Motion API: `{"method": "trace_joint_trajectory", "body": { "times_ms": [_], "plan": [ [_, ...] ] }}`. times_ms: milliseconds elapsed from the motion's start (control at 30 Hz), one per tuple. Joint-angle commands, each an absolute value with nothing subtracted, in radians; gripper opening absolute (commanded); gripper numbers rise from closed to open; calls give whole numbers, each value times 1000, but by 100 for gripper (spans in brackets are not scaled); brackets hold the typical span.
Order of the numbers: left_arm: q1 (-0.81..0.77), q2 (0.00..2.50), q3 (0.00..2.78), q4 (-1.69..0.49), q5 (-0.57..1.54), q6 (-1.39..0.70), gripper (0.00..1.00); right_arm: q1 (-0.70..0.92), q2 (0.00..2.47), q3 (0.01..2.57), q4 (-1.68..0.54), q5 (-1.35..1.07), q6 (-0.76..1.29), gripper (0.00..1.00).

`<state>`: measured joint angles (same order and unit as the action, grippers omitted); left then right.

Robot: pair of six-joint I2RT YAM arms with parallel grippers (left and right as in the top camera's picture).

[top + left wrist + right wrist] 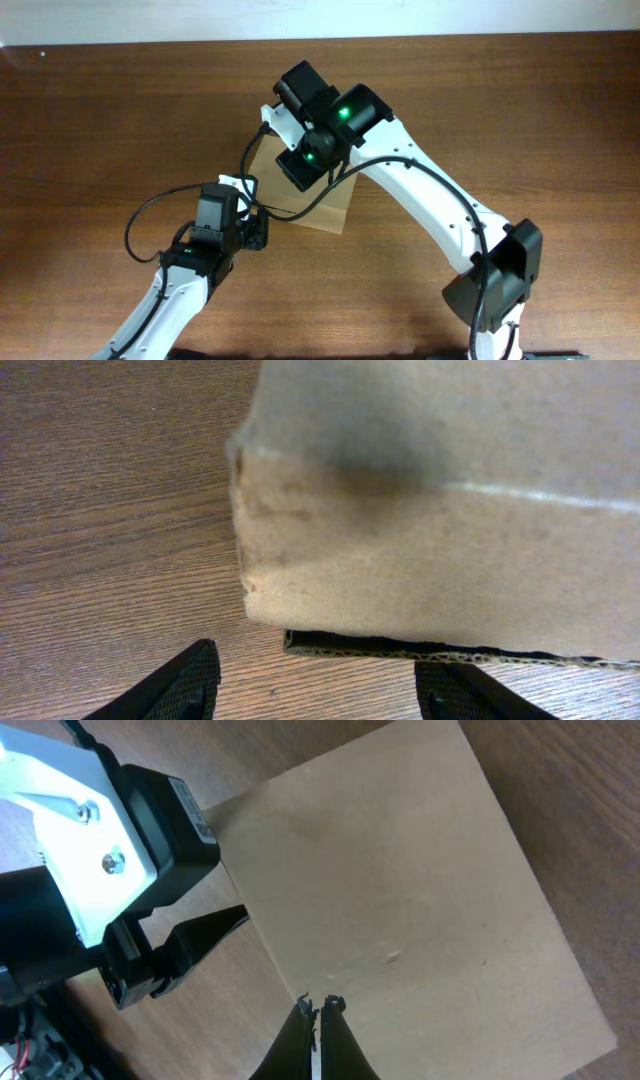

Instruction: Pack container

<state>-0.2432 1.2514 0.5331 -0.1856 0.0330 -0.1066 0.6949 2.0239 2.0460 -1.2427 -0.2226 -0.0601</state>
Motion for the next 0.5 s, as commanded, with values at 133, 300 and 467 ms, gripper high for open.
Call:
{"method": "trace_joint_trajectory", "body": {
  "times_ms": [133, 300, 467],
  "plan": [
    [-246, 1256, 524, -179, 30, -116, 64, 699, 2059, 2069, -1249, -172, -62, 4],
    [-246, 1256, 524, -179, 29, -116, 64, 699, 2085, 2069, -1252, -173, -62, 4],
    [-246, 1256, 524, -179, 29, -116, 64, 698, 2088, 2069, -1251, -160, -63, 4]
  ]
}}
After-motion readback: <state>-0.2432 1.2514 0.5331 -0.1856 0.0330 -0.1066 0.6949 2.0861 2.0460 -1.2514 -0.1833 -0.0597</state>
